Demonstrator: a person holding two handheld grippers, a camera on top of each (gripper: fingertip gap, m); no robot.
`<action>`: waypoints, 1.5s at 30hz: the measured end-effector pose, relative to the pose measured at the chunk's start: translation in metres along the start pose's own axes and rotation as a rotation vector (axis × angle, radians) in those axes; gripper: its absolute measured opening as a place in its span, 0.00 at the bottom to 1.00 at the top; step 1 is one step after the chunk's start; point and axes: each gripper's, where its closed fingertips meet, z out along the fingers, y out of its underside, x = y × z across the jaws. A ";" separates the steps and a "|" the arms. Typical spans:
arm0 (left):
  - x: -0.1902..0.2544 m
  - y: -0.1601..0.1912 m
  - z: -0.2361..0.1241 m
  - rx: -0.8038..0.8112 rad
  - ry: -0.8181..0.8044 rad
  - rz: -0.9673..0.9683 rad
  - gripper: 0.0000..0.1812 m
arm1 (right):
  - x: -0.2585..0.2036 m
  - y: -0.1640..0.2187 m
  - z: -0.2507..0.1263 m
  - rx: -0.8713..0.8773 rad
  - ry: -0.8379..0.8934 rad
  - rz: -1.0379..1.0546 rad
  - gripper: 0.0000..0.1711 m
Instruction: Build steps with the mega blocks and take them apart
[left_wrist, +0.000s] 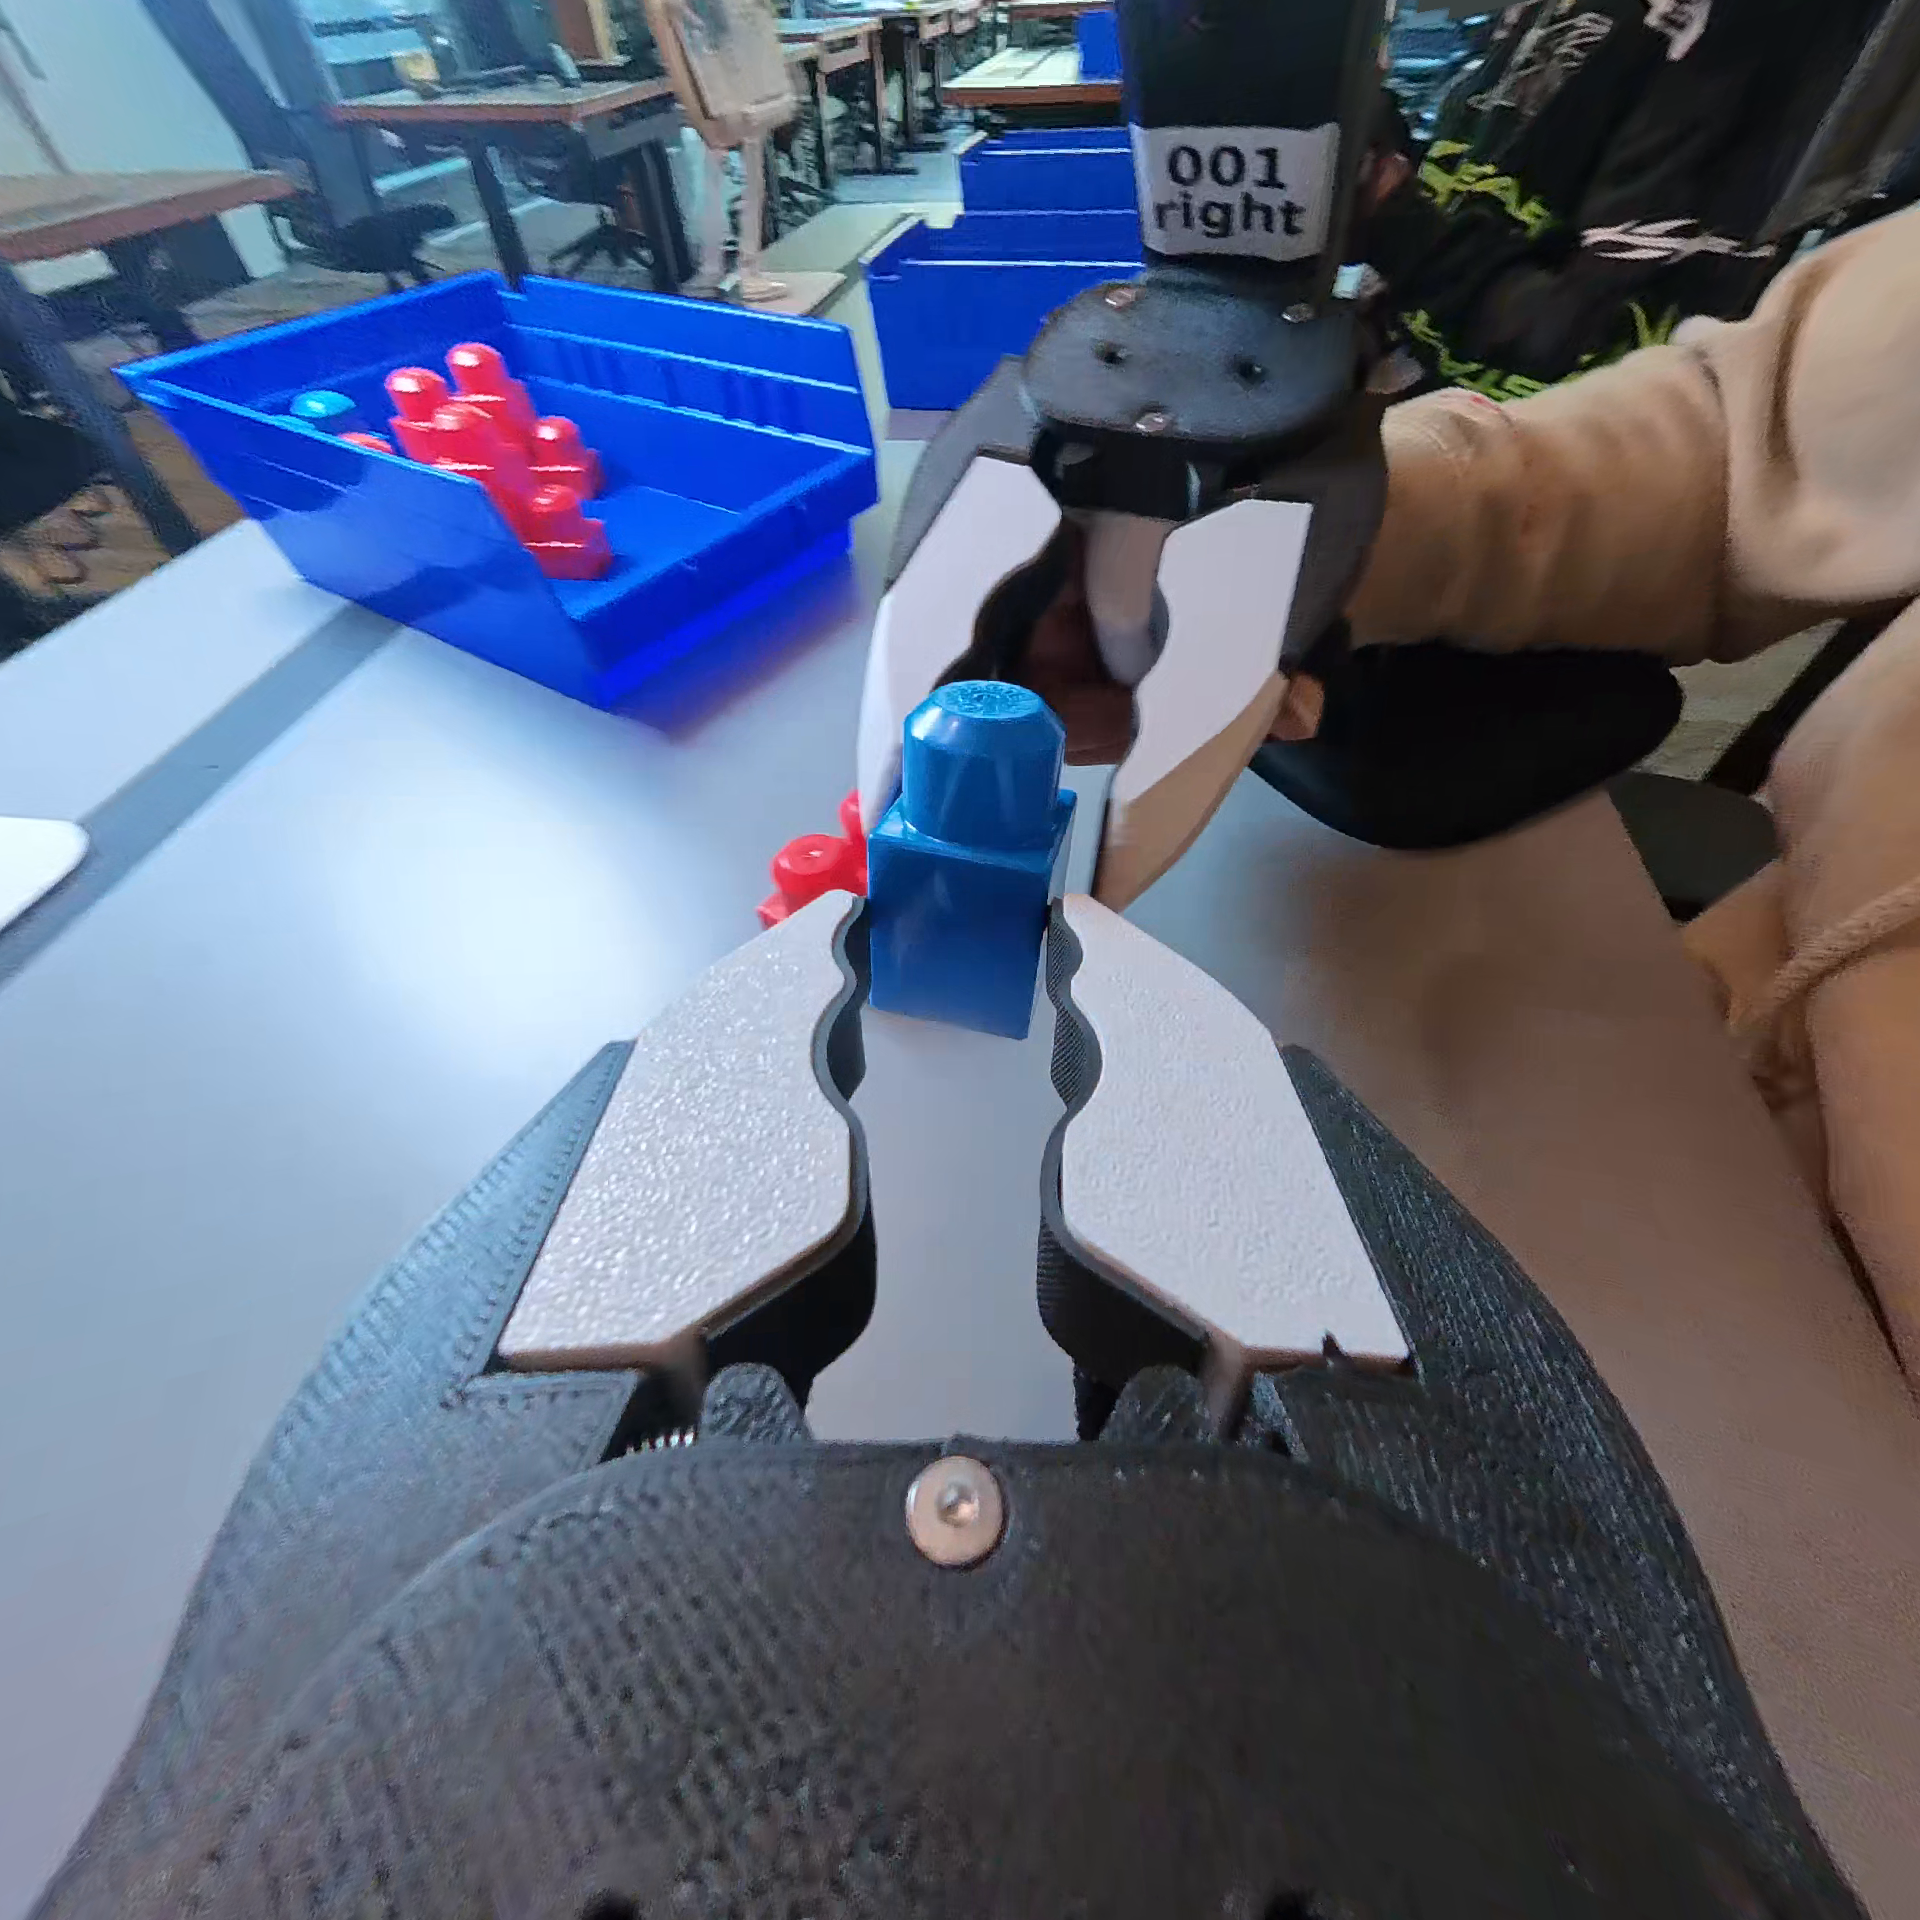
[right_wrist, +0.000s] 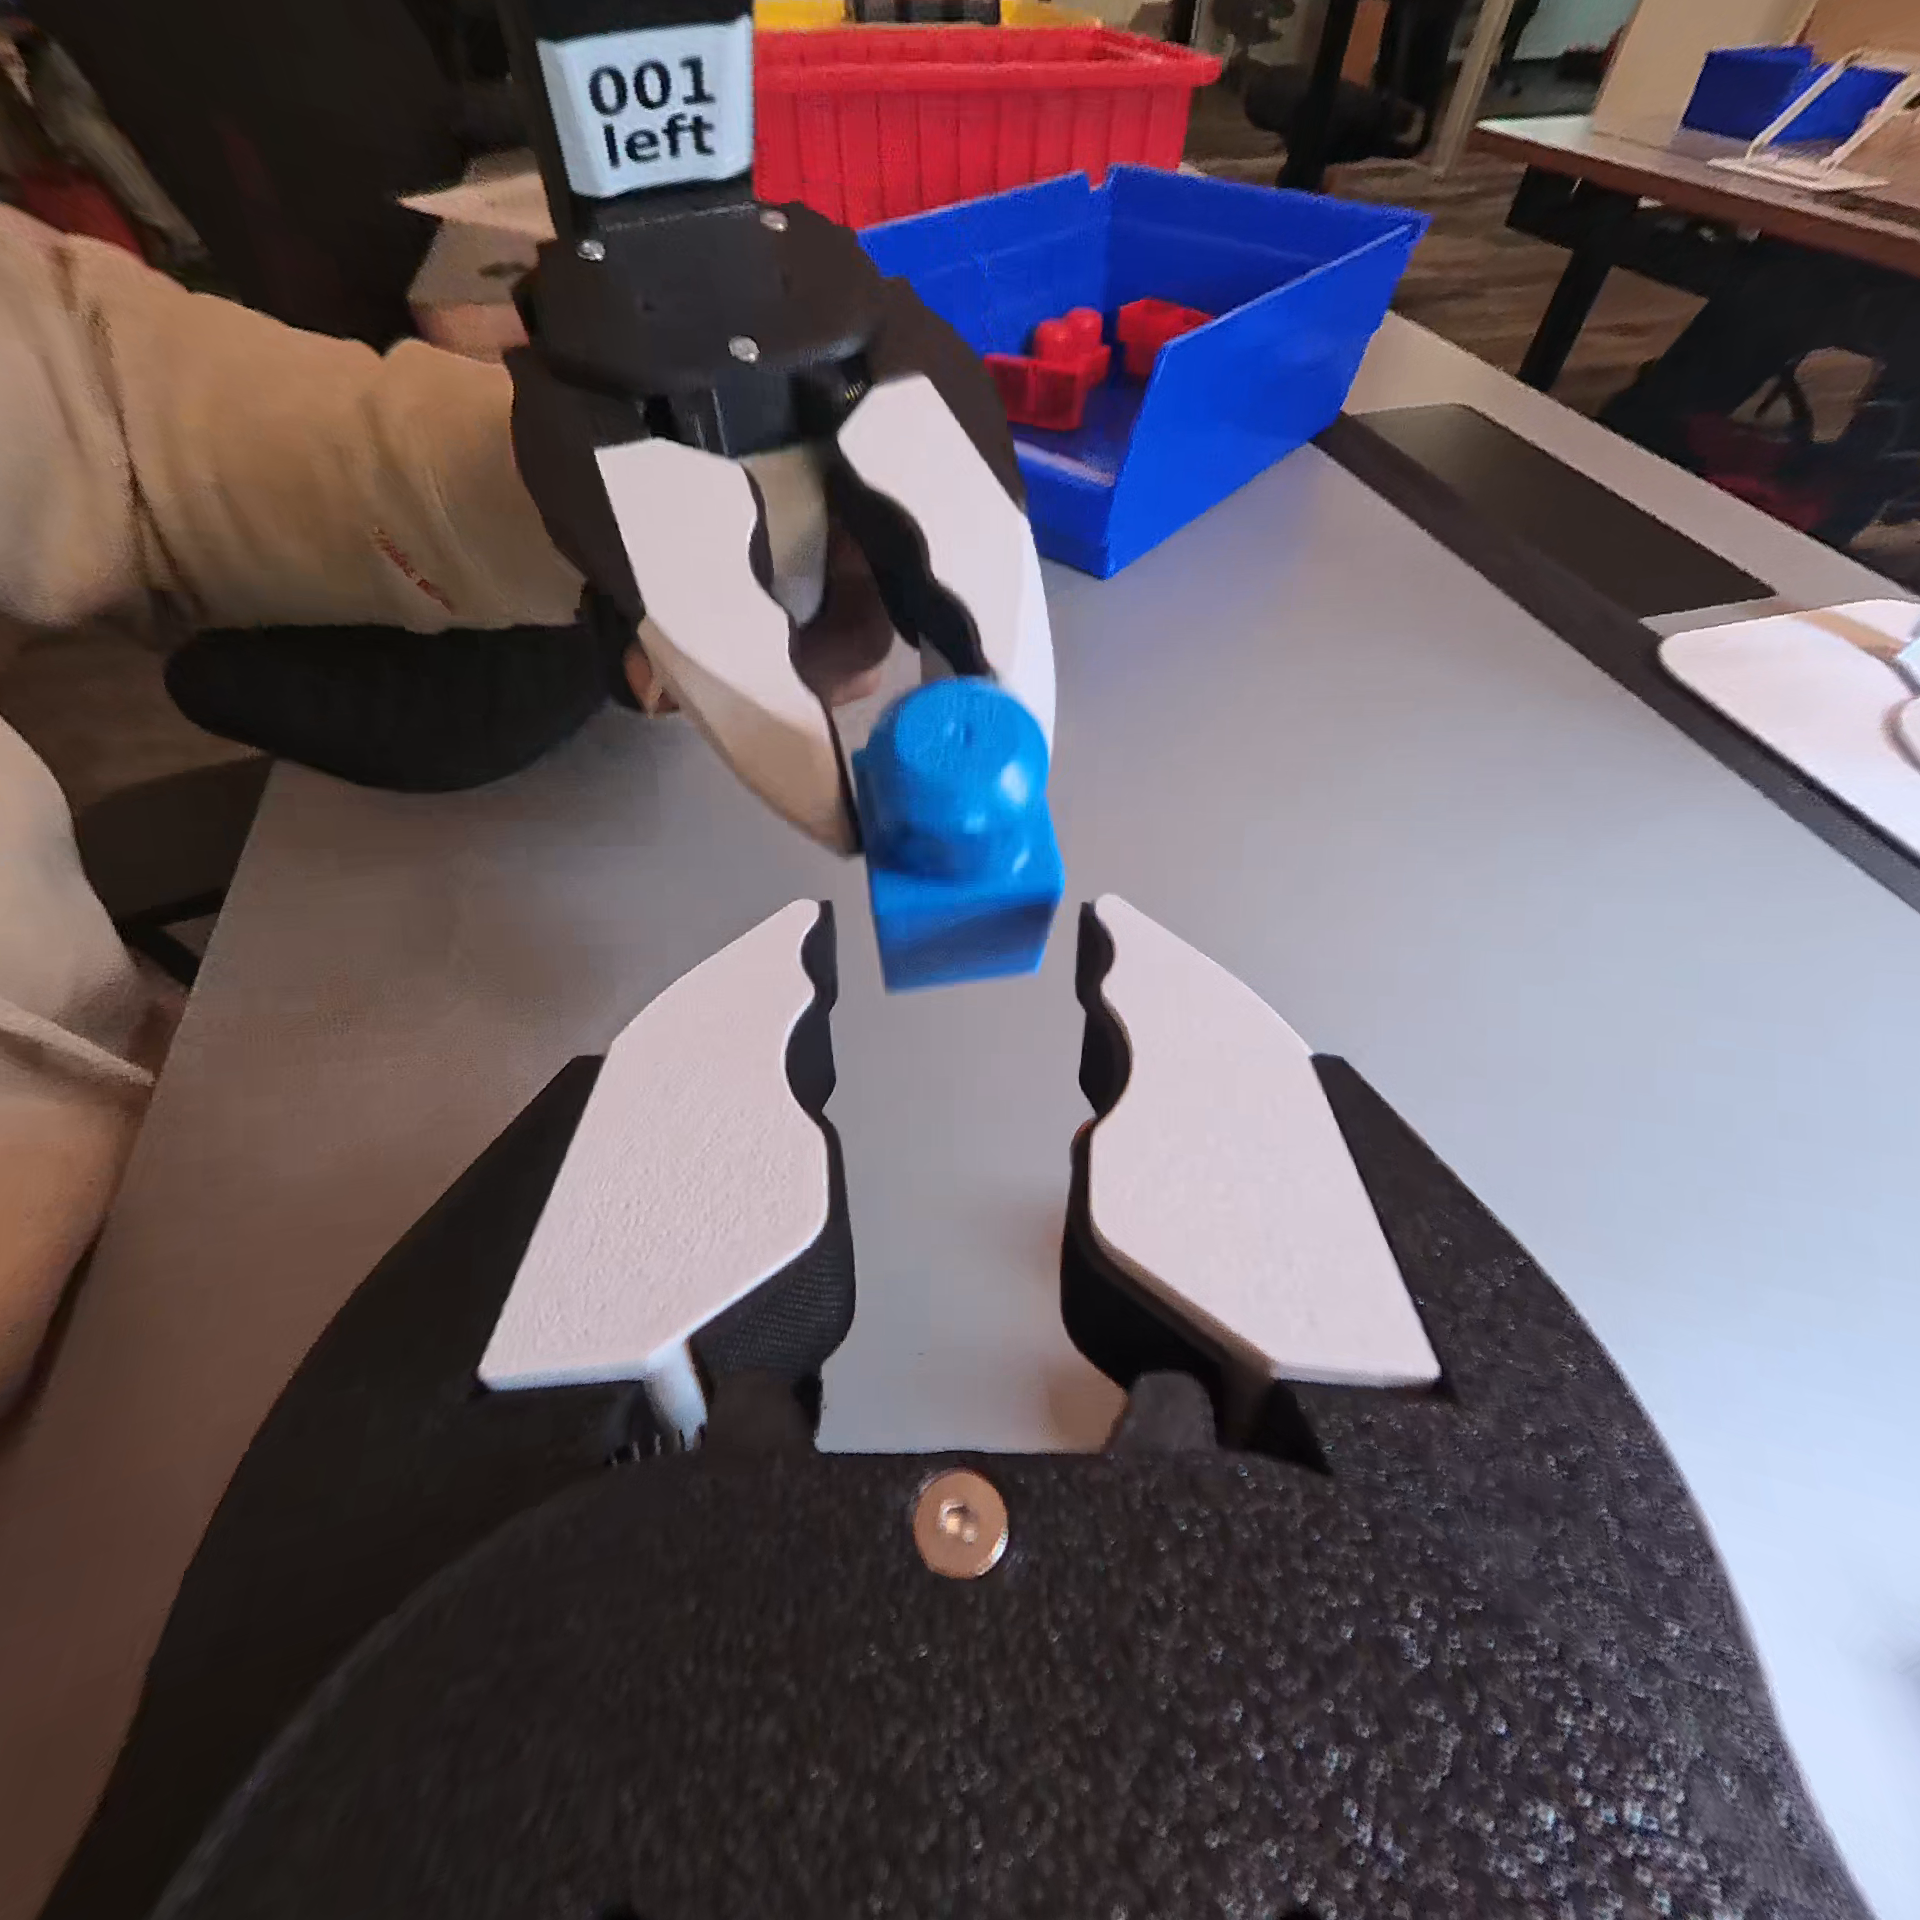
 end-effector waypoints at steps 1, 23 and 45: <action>0.005 0.005 0.005 -0.010 0.019 -0.006 0.18 | -0.002 0.004 0.003 -0.017 -0.003 -0.013 0.22; -0.036 0.029 -0.030 -0.016 -0.117 -0.074 0.20 | 0.054 0.018 -0.023 -0.174 0.223 -0.022 0.33; 0.006 -0.034 -0.026 0.345 0.091 -0.281 0.23 | 0.007 -0.053 -0.028 0.443 -0.138 0.224 0.20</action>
